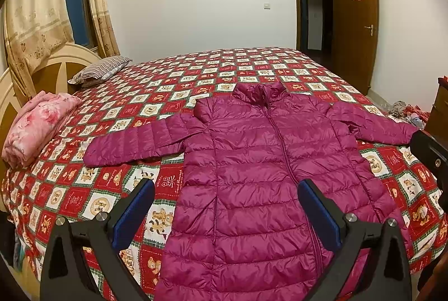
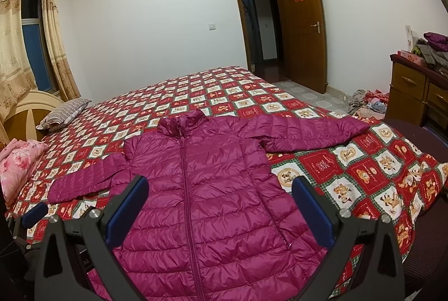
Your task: Fold large clothes
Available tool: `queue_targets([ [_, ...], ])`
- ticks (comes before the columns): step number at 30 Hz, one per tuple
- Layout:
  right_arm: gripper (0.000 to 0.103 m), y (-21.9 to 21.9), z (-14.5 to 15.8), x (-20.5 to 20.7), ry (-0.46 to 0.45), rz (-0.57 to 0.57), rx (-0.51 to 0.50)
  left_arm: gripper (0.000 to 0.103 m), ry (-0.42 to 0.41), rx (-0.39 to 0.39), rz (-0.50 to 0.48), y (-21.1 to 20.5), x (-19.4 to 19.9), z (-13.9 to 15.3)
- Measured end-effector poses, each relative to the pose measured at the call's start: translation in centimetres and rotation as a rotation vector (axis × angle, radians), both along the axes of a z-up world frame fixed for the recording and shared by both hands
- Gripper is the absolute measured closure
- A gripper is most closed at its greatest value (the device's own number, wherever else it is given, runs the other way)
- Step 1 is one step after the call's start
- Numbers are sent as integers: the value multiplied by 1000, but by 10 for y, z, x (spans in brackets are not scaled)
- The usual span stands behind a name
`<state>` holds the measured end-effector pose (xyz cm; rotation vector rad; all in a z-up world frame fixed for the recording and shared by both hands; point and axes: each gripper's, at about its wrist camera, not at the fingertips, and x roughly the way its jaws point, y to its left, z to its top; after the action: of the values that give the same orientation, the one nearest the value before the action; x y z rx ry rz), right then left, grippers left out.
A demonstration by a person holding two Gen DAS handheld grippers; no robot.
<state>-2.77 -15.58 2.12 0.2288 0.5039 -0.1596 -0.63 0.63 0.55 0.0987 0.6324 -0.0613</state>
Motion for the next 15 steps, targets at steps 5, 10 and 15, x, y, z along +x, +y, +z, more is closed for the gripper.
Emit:
queue_targets([
  [5,0,0,0,0,0,-1,1,1,2,-1,2,0,0,0],
  [10,0,0,0,0,1,-1,1,1,0,-2,-2,1,-1,0],
  [15,0,0,0,1,0,-2,3,1,-1,0,-2,0,-3,0],
])
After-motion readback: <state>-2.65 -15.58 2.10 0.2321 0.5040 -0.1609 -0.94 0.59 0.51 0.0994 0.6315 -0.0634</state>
